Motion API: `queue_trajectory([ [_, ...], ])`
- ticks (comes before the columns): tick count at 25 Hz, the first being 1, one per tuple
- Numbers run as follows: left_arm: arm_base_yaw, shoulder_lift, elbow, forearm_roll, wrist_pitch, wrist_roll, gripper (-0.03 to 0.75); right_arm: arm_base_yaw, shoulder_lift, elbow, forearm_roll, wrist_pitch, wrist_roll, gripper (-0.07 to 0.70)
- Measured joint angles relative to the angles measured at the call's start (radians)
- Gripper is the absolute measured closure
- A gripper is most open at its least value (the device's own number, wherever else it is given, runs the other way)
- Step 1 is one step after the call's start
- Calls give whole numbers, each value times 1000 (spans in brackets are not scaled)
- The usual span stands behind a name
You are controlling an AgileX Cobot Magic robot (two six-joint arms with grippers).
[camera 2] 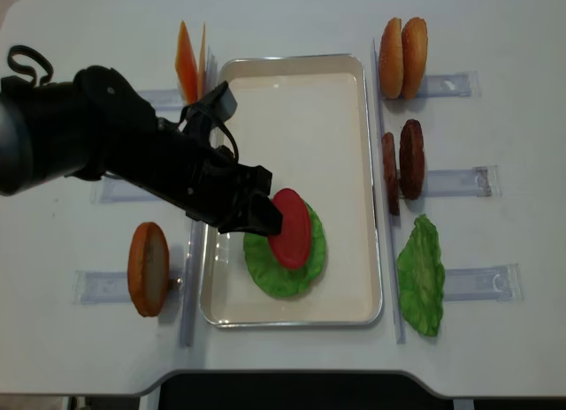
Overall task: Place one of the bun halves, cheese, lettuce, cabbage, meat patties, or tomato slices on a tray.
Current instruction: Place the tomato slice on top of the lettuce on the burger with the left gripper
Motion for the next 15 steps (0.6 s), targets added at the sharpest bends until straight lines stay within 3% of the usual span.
queue_trajectory([
  [15,0,40,0,-40,-18,46,650,0,0,0,0,0,0,231],
])
